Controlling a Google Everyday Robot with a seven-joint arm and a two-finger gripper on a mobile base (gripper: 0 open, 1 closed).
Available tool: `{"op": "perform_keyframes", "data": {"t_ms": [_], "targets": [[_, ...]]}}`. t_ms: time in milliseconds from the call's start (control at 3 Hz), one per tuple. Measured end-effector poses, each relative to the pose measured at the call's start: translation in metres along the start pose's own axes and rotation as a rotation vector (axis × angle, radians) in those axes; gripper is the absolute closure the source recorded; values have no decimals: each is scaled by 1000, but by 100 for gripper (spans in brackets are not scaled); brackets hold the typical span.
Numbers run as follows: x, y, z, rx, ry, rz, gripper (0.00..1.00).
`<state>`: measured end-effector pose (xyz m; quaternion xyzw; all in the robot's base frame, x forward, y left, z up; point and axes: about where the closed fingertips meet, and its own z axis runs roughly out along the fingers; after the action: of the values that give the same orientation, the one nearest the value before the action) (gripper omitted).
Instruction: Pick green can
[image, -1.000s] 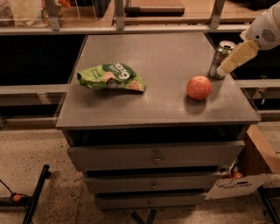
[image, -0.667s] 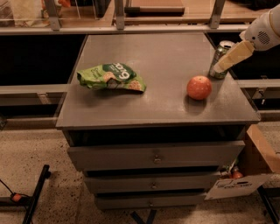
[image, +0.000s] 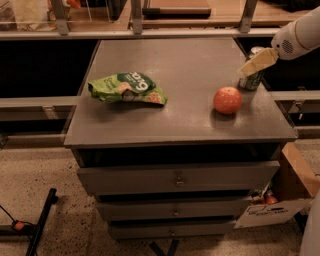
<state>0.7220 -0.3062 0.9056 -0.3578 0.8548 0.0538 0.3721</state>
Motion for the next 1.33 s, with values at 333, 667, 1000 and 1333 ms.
{"op": "perform_keyframes", "data": {"t_ms": [333, 667, 1000, 1333], "targets": [[2, -7, 17, 11, -4, 42, 18], [4, -8, 25, 9, -5, 56, 41], [0, -5, 22, -5, -8, 29, 64], [-15, 0, -1, -9, -13, -31, 88]]}}
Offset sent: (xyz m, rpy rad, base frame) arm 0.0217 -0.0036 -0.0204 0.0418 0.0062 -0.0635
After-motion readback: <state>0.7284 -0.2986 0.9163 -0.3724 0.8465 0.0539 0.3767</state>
